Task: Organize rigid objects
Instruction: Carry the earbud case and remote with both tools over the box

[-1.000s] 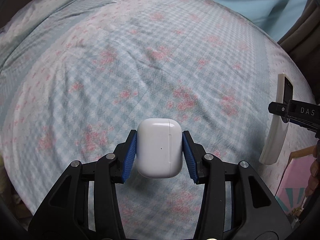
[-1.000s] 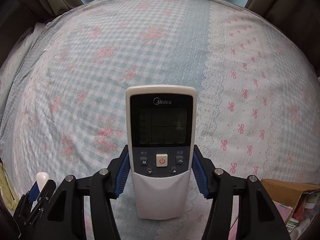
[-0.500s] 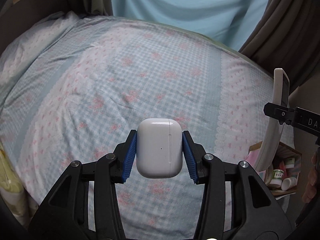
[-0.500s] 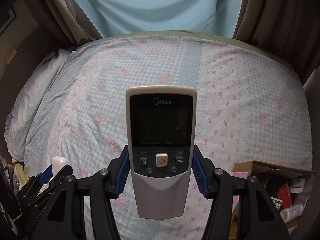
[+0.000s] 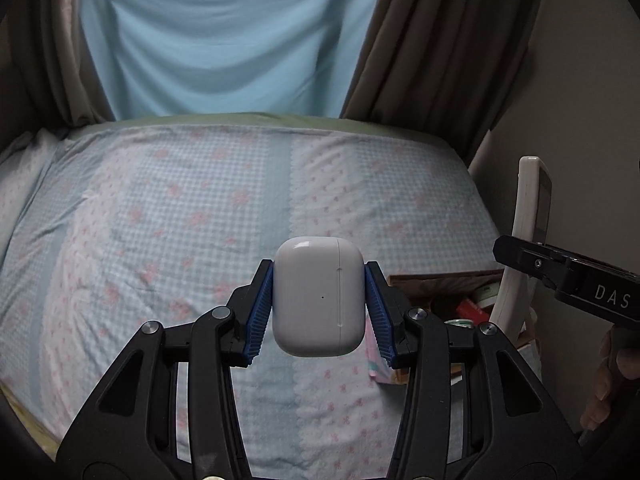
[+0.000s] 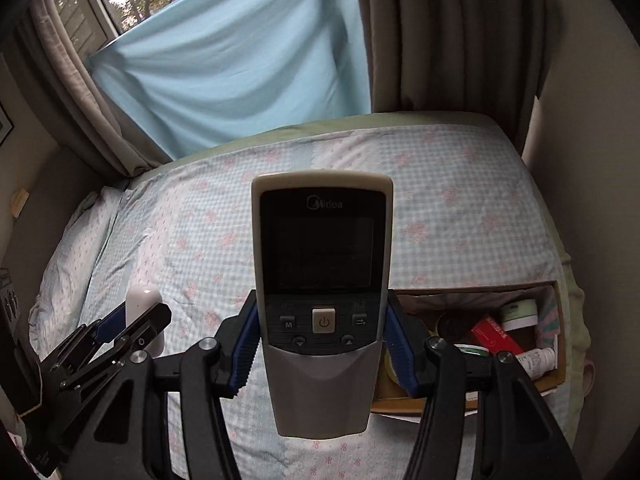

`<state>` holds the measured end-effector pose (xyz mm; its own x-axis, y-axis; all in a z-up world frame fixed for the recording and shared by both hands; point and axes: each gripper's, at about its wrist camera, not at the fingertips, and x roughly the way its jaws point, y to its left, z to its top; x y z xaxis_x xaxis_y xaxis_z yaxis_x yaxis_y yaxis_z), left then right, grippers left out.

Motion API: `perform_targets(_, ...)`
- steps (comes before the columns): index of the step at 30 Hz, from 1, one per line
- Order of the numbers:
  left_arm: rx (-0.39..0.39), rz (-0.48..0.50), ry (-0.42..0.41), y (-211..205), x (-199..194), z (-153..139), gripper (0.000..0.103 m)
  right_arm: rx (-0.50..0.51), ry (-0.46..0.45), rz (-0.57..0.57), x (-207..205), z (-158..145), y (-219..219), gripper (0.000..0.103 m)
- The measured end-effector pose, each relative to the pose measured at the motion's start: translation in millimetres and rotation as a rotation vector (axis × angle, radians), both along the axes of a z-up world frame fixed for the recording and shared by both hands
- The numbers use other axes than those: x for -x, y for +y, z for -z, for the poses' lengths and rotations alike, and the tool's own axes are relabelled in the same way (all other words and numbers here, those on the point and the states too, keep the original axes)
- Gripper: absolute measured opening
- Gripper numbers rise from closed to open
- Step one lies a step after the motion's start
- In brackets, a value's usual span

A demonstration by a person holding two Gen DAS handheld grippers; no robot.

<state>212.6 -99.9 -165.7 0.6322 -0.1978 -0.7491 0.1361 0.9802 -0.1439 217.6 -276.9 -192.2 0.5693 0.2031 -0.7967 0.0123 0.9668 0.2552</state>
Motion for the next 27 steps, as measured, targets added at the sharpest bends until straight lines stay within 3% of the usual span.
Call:
perform_targets(6,-0.005,0.153,-0.015,-71,-9,-14,0.041,-0.046,0.004,0.165,19,-8,-73,0.053)
perform_targets(12,-0.020,0.293,0.007,-136,-22,-7,0.041,-0.082,0.041,0.311,31,5,-132,0.053)
perform_targets(18,-0.067,0.426,0.062,-195,-40,25,0.041,-0.132,0.124,0.435,35,42,-181,0.053)
perform_targets(27,-0.169,0.588,0.168,-254,-67,103,0.041,-0.317,0.281,0.596,21,132,-231,0.053)
